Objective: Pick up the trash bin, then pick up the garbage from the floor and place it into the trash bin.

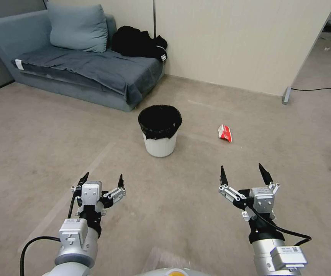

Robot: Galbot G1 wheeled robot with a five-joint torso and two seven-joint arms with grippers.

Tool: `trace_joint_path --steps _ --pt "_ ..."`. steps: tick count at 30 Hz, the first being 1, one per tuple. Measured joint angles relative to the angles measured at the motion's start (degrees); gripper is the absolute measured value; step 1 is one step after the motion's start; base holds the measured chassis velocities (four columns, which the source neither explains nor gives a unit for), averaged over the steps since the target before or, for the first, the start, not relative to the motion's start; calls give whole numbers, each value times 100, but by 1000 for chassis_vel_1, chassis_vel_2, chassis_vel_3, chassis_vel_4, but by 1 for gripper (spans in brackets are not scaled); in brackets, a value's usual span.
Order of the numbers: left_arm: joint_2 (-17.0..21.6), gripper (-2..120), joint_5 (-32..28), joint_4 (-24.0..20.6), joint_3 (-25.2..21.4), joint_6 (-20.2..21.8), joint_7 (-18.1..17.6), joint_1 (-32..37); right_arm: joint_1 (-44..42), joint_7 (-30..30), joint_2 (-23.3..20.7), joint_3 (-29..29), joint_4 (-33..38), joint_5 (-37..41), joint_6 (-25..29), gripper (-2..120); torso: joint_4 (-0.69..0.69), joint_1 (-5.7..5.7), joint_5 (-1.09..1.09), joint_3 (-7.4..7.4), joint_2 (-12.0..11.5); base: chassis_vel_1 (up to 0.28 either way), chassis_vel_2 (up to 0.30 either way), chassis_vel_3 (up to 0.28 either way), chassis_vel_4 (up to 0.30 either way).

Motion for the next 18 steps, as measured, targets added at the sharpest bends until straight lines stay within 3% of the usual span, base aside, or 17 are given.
trace_joint_path --steps 7,10,11,18 --pt "-4 100 16 0 -2 -5 0 0 3 -3 -1 2 -19 -11 1 100 0 0 3 0 0 -234 247 236 -241" --pt "-3 100 17 0 -2 -6 -2 -3 5 -3 -1 0 -28 -14 32 100 -1 0 -6 0 0 -260 235 247 -241" --pt "-4 100 17 0 -2 -7 -3 -4 7 -9 -1 1 -36 -14 46 100 -2 0 3 0 0 -221 203 216 -214" --pt "-4 100 18 0 -4 -9 -8 -5 9 -53 -1 0 -47 -4 148 100 0 0 -4 0 0 -168 177 175 -155"
